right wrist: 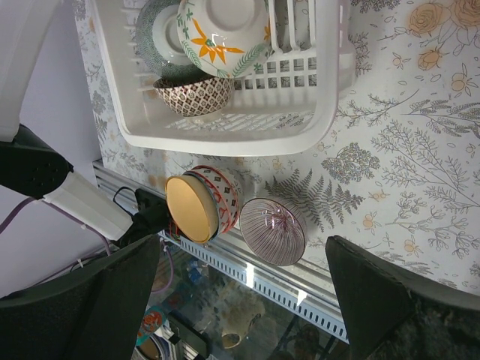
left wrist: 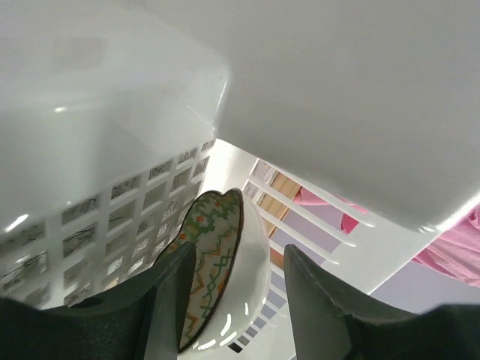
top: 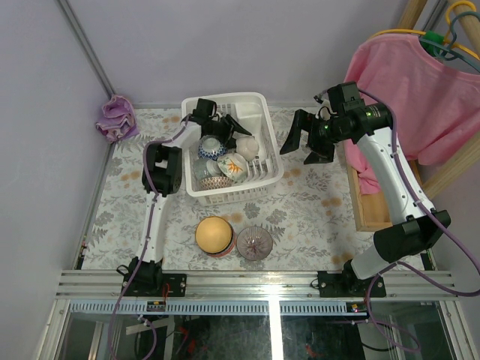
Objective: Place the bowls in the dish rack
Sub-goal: Turn the bowl upside down on the dish rack.
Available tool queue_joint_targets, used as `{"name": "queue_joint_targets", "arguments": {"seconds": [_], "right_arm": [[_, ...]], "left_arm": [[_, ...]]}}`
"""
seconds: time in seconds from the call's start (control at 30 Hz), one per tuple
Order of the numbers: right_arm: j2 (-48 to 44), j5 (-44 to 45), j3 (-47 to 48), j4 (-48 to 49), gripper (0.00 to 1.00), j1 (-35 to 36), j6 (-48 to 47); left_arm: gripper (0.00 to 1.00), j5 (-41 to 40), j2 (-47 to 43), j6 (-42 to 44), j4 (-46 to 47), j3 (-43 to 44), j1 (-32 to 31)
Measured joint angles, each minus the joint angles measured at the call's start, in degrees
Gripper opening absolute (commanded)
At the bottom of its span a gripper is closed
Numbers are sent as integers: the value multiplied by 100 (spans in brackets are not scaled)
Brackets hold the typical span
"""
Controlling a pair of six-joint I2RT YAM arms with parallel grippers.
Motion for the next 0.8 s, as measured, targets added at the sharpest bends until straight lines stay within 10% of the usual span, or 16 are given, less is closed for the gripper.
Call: {"name": "queue_joint_targets", "arguments": {"seconds": [0.8], "right_arm": [[-411,-44,-573,83,99,0,24]], "left_arm": [[66,-321,-179,1180,-483,306,332]]}}
